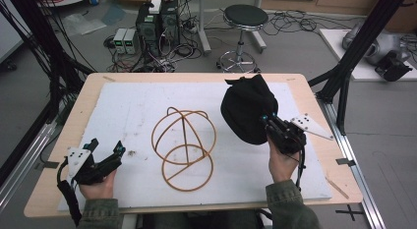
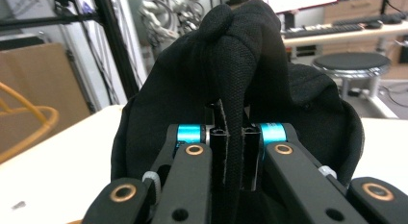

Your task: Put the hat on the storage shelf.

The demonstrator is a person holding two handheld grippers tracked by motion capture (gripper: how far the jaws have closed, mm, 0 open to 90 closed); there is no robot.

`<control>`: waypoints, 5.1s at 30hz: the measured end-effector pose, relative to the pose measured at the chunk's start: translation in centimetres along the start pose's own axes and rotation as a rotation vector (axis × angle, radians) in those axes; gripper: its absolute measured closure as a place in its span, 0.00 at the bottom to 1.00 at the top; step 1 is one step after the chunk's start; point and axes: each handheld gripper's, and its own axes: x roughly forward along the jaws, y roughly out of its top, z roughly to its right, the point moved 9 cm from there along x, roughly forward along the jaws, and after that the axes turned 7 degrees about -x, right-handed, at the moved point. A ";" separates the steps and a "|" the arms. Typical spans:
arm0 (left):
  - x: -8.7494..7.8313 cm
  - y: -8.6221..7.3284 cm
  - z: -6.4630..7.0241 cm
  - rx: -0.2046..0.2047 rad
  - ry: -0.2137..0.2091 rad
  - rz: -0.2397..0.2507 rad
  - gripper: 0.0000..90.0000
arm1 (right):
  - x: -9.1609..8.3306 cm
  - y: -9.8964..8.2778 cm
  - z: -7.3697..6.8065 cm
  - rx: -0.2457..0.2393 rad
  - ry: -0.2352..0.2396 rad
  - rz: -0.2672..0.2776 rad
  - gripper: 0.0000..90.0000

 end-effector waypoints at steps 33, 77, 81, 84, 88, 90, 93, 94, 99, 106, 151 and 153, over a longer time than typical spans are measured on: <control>-0.1 0.3 0.2 0.003 -0.002 0.014 0.20 | 0.6 8.2 -3.1 0.032 0.318 0.277 0.97; -0.2 0.3 0.2 -0.003 -0.003 0.013 0.20 | 1.7 9.3 -14.1 -0.072 0.787 0.151 0.96; -0.1 0.2 0.1 0.001 0.003 0.005 0.20 | 1.8 9.1 -14.6 -0.083 0.790 0.131 0.96; -0.1 0.2 0.0 0.002 0.004 0.006 0.20 | 2.2 8.7 -14.9 -0.082 0.788 0.106 0.96; -0.1 0.3 -0.1 -0.005 0.005 0.010 0.20 | 2.3 8.1 -15.4 -0.102 0.792 0.074 0.96; -0.1 0.3 -0.1 -0.006 0.005 0.012 0.20 | 2.2 7.7 -15.7 -0.118 0.793 0.055 0.96; -0.1 0.3 0.0 -0.006 0.005 0.011 0.20 | 2.2 7.4 -16.0 -0.138 0.782 0.044 0.96; -0.1 0.3 0.0 -0.003 0.003 0.008 0.20 | 2.3 7.2 -16.1 -0.141 0.780 0.041 0.96; 0.0 0.2 0.0 -0.003 0.002 0.004 0.20 | 2.3 6.5 -16.1 -0.138 0.773 0.018 0.94; 0.0 0.2 -0.1 -0.008 0.003 0.006 0.20 | 1.8 5.7 -16.7 -0.144 0.782 0.012 0.93; 0.2 0.0 0.1 -0.005 -0.006 0.000 0.20 | 1.1 3.9 -11.1 -0.071 0.520 0.089 0.23; 0.2 0.0 0.1 -0.005 -0.006 -0.002 0.20 | 1.0 3.8 -10.6 -0.079 0.494 0.088 0.23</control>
